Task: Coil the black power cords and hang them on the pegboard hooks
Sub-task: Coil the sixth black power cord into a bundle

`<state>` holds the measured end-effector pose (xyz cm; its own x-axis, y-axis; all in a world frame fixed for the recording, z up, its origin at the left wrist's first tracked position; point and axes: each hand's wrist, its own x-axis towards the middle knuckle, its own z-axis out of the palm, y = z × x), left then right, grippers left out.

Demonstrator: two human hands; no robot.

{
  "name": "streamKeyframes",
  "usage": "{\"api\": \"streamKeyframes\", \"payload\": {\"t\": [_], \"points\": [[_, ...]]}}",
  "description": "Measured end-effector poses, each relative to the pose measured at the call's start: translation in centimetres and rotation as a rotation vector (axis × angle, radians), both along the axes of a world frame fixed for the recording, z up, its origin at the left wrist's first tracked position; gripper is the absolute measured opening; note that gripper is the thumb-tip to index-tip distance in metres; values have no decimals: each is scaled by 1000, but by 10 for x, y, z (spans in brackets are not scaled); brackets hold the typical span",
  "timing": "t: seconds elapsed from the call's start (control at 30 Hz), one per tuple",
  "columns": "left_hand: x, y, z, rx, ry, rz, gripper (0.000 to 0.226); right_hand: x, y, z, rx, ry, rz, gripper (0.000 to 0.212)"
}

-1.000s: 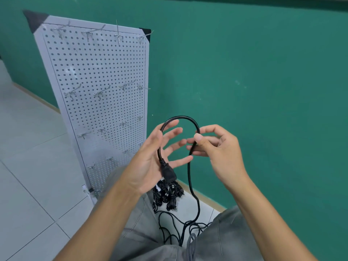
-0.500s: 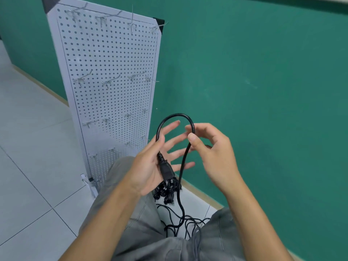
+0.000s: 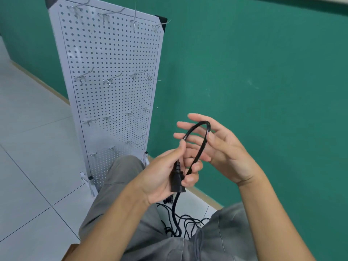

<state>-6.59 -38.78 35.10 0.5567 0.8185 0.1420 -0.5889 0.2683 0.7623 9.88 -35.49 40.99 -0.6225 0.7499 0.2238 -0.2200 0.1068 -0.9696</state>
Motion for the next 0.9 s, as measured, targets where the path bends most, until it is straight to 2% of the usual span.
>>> {"api": "streamKeyframes", "payload": {"t": [0.17,0.3,0.6,0.7,0.83,0.9], "points": [[-3,0,-1,-24,9,19,53,4,4,-3,25,72,-63,51],[5,-2,-3,35,18,113,38,3,10,-11,-12,112,-66,51],[-1,8,-12,-86,-32,244,30,-9,18,-31,-114,152,-116,55],[-11,15,-15,-77,-39,347,30,-23,11,-51,-183,75,-125,57],[-28,21,-14,-71,-61,427,28,-43,-4,-82,-250,-123,-38,82],[-40,23,-13,-74,-50,472,27,-46,-9,-95,-266,-257,-1,84]]}}
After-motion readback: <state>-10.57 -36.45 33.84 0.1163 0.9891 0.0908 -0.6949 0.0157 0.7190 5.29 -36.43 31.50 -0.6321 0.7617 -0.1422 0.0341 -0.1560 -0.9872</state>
